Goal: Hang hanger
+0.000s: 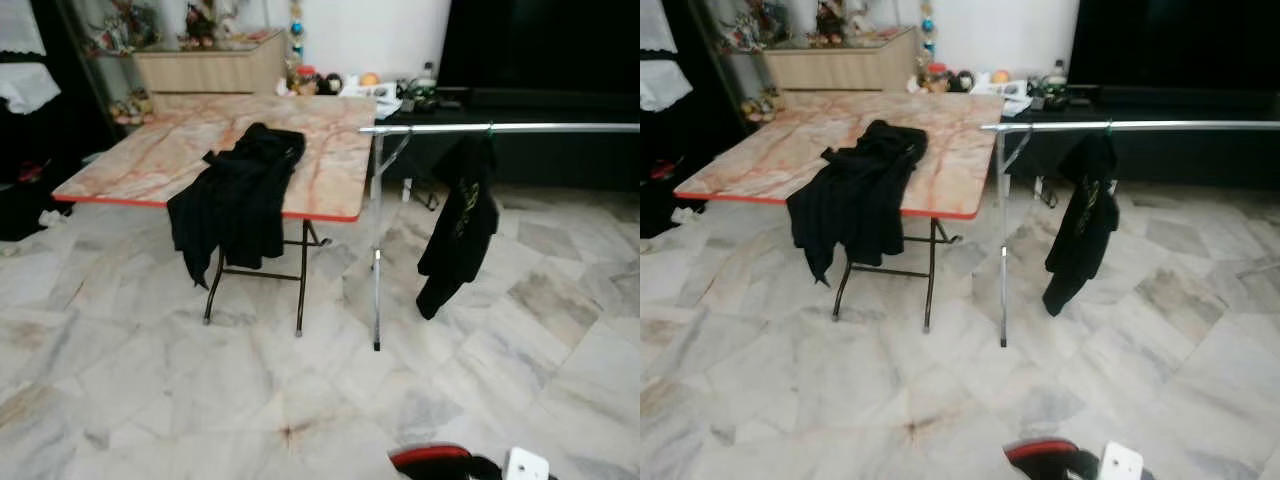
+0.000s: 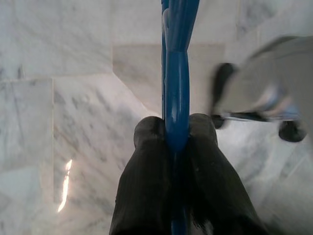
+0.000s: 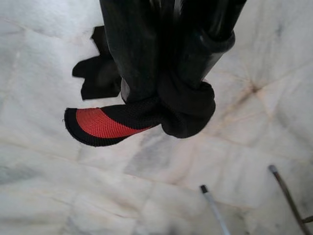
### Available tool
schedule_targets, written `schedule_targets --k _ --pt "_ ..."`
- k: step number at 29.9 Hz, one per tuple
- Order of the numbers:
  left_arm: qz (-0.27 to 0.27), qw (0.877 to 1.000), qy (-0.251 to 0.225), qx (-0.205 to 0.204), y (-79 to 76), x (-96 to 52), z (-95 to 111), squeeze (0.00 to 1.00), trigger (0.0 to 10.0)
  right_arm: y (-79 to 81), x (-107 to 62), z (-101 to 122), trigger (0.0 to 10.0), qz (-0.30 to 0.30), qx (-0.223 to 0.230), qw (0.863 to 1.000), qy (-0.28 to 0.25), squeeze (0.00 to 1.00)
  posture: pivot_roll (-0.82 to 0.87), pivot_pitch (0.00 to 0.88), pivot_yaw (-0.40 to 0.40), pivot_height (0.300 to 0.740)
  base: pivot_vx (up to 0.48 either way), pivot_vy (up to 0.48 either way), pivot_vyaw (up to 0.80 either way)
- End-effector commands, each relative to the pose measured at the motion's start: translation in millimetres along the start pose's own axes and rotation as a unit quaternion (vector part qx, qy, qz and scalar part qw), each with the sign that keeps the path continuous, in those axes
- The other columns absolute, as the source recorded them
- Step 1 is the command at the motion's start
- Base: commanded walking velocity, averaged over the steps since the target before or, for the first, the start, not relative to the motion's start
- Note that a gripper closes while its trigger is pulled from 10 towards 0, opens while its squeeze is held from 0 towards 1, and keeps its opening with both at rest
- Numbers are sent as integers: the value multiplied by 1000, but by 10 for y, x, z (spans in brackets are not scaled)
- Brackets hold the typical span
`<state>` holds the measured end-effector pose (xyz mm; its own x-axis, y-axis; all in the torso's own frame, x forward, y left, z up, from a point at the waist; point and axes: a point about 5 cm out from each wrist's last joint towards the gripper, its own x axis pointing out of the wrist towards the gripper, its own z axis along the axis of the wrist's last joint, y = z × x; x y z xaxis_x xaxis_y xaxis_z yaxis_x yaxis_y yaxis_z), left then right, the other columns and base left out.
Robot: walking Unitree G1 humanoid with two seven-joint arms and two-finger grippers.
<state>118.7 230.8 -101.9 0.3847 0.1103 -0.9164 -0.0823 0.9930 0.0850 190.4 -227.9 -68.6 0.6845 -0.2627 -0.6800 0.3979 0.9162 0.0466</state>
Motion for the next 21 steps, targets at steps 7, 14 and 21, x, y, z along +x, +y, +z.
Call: schedule_targets --k 7,14,21 --pt "9 1000 4 -2 69 -11 -30 0 10000 121 35 116 10000 17 5 1000 -19 0 138 0 12 740 0 480 0" --pt "9 1000 3 -2 60 -10 -29 0 10000 130 37 120 10000 19 2 1000 -19 0 140 0 10 740 0 480 0" --pt "11 1000 0 2 57 -10 -26 0 10000 144 39 124 10000 21 1 1000 -19 0 140 0 10 740 0 118 0"
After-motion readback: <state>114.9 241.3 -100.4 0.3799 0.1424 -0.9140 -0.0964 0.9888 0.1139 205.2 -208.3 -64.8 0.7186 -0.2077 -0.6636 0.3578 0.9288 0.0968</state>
